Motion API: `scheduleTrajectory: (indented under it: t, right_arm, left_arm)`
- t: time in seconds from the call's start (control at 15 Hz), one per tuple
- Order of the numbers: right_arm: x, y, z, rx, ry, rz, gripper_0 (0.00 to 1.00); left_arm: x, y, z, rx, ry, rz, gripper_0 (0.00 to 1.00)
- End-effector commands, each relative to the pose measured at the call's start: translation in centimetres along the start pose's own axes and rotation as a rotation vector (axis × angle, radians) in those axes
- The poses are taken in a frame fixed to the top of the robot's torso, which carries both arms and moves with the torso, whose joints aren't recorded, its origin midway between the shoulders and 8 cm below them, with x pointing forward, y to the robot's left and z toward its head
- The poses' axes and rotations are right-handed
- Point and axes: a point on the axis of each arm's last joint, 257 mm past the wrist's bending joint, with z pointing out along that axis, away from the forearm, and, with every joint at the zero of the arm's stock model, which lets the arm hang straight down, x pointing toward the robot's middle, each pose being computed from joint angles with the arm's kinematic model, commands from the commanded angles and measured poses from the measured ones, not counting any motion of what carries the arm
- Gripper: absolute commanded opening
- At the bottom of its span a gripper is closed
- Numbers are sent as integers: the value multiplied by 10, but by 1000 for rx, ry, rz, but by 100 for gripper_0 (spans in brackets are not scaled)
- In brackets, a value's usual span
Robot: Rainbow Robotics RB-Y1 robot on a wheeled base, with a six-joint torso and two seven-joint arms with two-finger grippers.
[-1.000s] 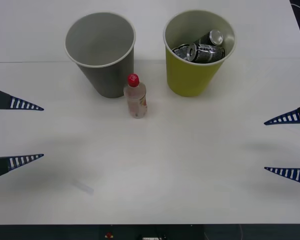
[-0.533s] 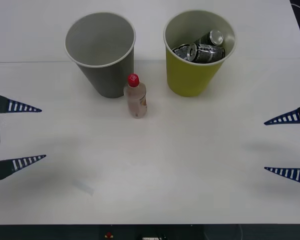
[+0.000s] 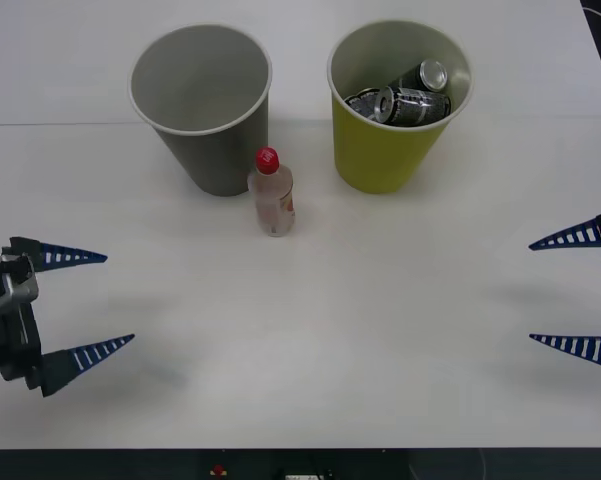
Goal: Put the can into the green bin and the plastic bottle into the gray bin
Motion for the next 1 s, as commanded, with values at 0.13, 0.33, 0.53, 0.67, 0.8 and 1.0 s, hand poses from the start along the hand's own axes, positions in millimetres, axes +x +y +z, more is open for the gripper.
scheduleTrajectory:
  t: [0.13,0.33,0.53,0.67,0.8,1.0]
  right_arm:
    - [0,0,0,0,0,0,100]
    - [0,0,0,0,0,0,100]
    - [0,0,0,0,0,0,100]
    - [0,0,0,0,0,0,100]
    - [0,0,0,0,0,0,100]
    - [0,0,0,0,0,0,100]
  left_arm:
    - [-5,-7,21,-70,-64,-140,100]
    - [-6,-12,34,-133,-99,-223,100]
    - [-4,-16,46,-197,-126,-319,100]
    - [-4,-16,56,-239,-146,-367,100]
    - [-3,-16,63,-284,-159,-411,100]
    - [-3,-11,72,-387,-188,-459,100]
